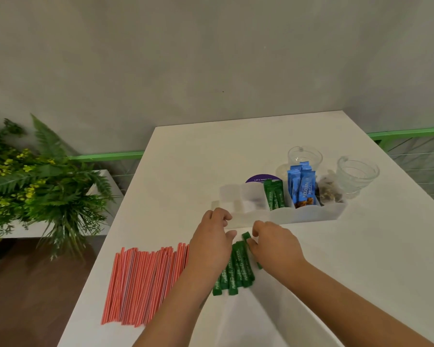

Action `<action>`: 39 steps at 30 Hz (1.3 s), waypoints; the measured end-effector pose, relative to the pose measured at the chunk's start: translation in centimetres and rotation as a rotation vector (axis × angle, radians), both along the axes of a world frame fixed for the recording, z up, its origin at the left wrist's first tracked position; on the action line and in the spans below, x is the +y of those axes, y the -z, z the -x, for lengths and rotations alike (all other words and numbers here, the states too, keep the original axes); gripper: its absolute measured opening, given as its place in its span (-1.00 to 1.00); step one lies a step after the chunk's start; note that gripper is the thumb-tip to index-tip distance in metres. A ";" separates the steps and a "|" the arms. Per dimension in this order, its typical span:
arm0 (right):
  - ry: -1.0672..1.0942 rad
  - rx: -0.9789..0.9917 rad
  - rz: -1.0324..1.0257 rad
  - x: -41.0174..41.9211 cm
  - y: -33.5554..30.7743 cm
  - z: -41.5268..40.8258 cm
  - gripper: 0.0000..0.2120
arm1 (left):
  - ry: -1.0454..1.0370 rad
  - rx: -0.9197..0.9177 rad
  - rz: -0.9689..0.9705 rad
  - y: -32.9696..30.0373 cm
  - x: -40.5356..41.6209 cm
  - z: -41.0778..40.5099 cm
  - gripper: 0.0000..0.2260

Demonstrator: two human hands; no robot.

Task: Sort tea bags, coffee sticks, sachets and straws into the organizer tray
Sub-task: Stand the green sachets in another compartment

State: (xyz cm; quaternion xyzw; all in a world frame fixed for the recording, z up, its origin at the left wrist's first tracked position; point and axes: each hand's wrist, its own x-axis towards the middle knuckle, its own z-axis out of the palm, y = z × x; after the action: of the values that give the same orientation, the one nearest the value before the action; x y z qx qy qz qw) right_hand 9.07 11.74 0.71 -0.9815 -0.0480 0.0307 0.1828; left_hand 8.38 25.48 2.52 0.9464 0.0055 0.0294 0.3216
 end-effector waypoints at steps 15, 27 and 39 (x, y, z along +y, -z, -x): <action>0.023 0.010 0.177 0.4 2.3 0.1 -0.86 | -0.010 0.165 -0.021 1.0 -0.2 1.6 -0.76; 0.086 0.090 -0.183 -0.8 -0.1 1.2 -0.89 | -0.014 0.209 -0.102 2.0 -1.9 1.3 -0.62; 0.080 0.090 -0.428 -2.5 -2.4 1.4 -0.49 | -0.036 0.148 0.025 0.3 -1.6 0.7 -0.60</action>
State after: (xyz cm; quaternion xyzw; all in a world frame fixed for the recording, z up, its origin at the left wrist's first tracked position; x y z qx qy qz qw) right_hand 7.68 9.23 3.12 -0.9191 -0.0060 0.0565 0.3900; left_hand 7.70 23.89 2.24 0.9416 0.0465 -0.0348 0.3315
